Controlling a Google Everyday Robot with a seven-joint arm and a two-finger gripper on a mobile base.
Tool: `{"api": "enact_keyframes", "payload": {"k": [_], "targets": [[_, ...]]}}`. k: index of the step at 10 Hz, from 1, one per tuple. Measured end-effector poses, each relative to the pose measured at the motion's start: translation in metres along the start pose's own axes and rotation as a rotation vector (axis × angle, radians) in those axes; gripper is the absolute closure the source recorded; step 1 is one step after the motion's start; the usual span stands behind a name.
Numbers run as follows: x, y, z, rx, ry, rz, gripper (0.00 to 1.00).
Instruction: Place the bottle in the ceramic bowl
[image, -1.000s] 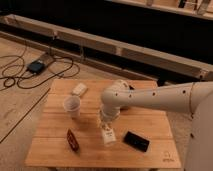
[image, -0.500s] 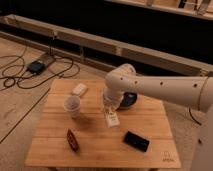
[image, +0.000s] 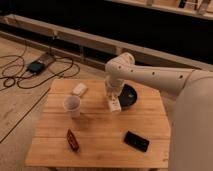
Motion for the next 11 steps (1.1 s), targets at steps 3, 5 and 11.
{"api": "enact_keyframes", "payload": {"k": [3, 5, 11], "targets": [[0.037, 0.027, 0.014, -0.04, 0.03, 0.041, 1.0], [0.059, 0.052, 0.02, -0.072, 0.059, 0.075, 1.0], [0.082, 0.105, 0.044, -0.146, 0.11, 0.156, 0.44]]}}
